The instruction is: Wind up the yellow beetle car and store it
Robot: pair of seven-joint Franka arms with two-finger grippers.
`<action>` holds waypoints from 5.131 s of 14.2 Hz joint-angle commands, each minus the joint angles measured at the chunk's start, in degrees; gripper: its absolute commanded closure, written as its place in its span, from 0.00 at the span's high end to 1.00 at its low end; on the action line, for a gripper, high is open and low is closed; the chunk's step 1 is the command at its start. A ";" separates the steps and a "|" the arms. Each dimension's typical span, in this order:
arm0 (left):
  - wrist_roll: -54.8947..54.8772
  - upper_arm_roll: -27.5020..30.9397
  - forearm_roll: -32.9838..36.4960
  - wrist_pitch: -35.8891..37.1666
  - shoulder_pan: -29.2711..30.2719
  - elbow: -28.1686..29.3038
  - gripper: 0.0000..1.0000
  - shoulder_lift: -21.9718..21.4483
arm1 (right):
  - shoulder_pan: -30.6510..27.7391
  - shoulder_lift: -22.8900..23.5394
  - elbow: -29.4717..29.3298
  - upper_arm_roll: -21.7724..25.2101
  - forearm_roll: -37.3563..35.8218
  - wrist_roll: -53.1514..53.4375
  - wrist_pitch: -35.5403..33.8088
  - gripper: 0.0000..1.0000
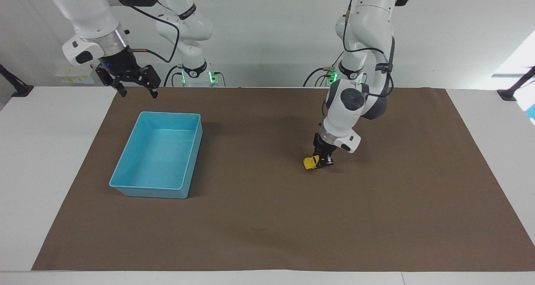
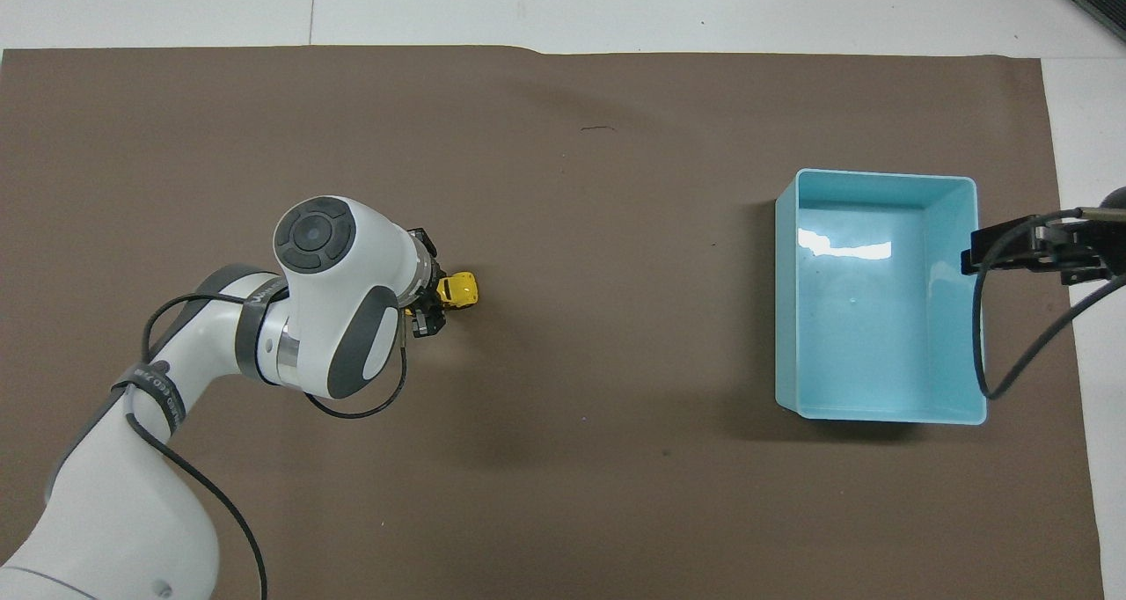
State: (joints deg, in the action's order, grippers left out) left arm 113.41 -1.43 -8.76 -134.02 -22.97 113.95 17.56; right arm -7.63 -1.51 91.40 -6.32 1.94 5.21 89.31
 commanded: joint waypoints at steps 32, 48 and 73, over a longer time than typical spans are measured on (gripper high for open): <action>-7.58 1.17 0.94 5.88 7.15 -5.75 1.00 -0.60 | -0.80 -1.12 0.89 -0.28 0.61 0.86 -0.46 1.00; -18.03 1.25 1.37 23.00 15.05 -25.52 1.00 -6.93 | 1.91 -1.56 8.79 -1.07 0.61 8.14 7.53 1.00; -101.34 4.24 1.99 41.12 19.80 -21.05 1.00 -18.97 | 13.35 14.07 12.14 -1.07 -7.03 86.26 27.93 1.00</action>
State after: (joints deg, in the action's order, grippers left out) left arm 18.42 3.54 -7.85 -92.46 -4.37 90.64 0.44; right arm 5.77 10.42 103.83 -7.10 -3.65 85.87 114.95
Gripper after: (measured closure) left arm 0.000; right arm 0.000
